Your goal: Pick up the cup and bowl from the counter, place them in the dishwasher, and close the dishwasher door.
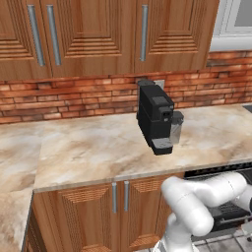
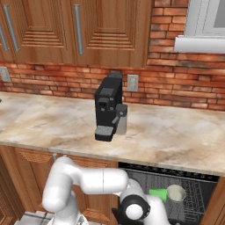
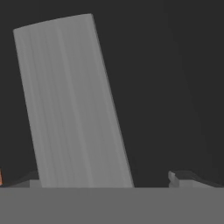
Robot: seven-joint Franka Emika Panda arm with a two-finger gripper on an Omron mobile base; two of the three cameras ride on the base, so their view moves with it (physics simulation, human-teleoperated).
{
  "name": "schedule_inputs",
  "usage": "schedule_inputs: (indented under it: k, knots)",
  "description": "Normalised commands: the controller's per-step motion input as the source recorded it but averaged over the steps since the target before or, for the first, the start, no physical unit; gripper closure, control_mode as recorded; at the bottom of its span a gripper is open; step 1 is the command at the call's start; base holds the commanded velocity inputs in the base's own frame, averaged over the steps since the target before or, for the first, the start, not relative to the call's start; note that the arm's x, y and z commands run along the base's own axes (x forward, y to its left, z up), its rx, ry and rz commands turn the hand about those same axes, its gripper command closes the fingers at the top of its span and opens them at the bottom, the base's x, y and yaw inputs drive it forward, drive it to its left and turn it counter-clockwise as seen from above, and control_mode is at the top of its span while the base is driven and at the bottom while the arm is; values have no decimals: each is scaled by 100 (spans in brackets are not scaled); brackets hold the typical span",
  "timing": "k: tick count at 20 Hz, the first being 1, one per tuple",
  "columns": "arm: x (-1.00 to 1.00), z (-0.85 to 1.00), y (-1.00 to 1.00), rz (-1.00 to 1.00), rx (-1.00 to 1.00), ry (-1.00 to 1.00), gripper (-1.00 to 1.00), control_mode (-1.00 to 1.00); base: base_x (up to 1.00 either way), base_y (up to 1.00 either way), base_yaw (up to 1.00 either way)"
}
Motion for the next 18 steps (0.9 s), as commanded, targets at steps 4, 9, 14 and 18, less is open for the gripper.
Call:
schedule_inputs:
  k: [4,9,14,18]
  knots:
    - [100,0,-26,0,1,-4,-100,-100,0,0,0]
    - [97,0,-22,0,1,-5,-100,-100,0,0,0]
    - [79,0,-13,0,0,-7,-100,-100,0,0,0]
    - [68,0,-11,0,0,-8,-100,-100,0,0,0]
